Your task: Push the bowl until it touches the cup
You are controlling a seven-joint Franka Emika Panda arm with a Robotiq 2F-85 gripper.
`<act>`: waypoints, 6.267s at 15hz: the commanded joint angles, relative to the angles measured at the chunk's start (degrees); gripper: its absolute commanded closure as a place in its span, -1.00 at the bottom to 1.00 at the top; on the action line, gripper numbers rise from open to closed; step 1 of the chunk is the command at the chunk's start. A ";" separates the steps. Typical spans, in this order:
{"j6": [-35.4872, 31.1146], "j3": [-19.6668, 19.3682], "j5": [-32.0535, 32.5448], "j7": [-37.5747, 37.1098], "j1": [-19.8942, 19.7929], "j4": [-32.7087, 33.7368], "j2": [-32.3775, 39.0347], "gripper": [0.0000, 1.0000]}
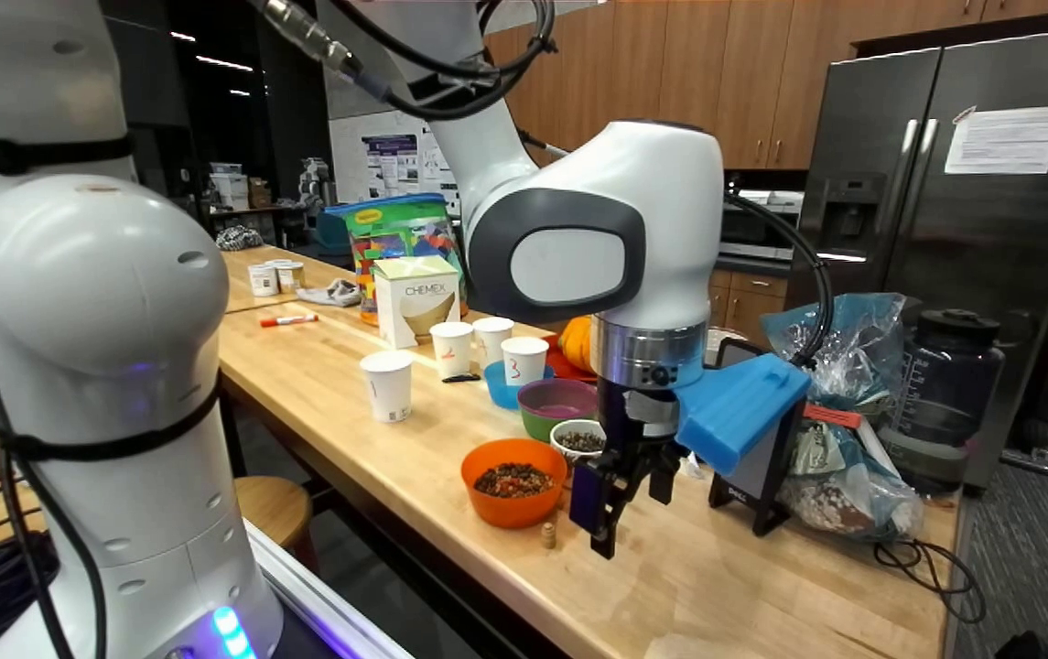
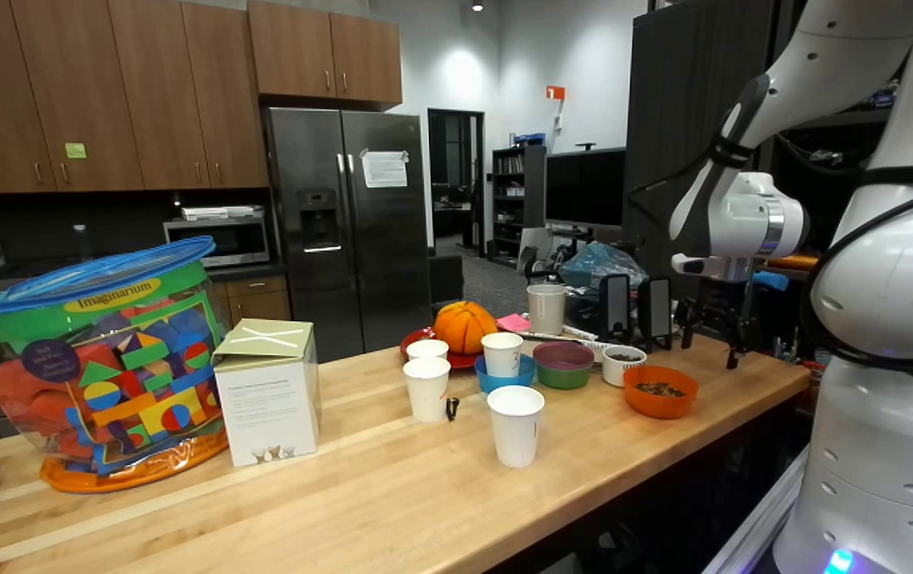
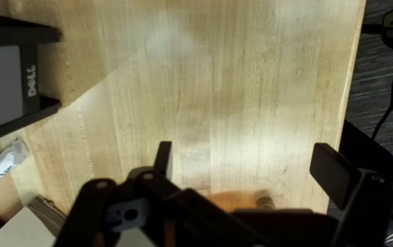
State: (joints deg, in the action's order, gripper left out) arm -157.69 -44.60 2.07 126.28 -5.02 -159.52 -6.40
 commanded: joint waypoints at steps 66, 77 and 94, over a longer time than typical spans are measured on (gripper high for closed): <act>8.03 3.21 -13.64 5.39 10.63 0.59 4.50 -1.00; 7.89 6.55 -21.29 10.19 11.55 0.58 5.35 -1.00; 6.36 13.95 -38.32 21.19 15.51 0.35 10.20 -1.00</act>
State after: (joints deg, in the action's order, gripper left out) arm -149.77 -31.72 -33.42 145.68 8.95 -159.16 2.28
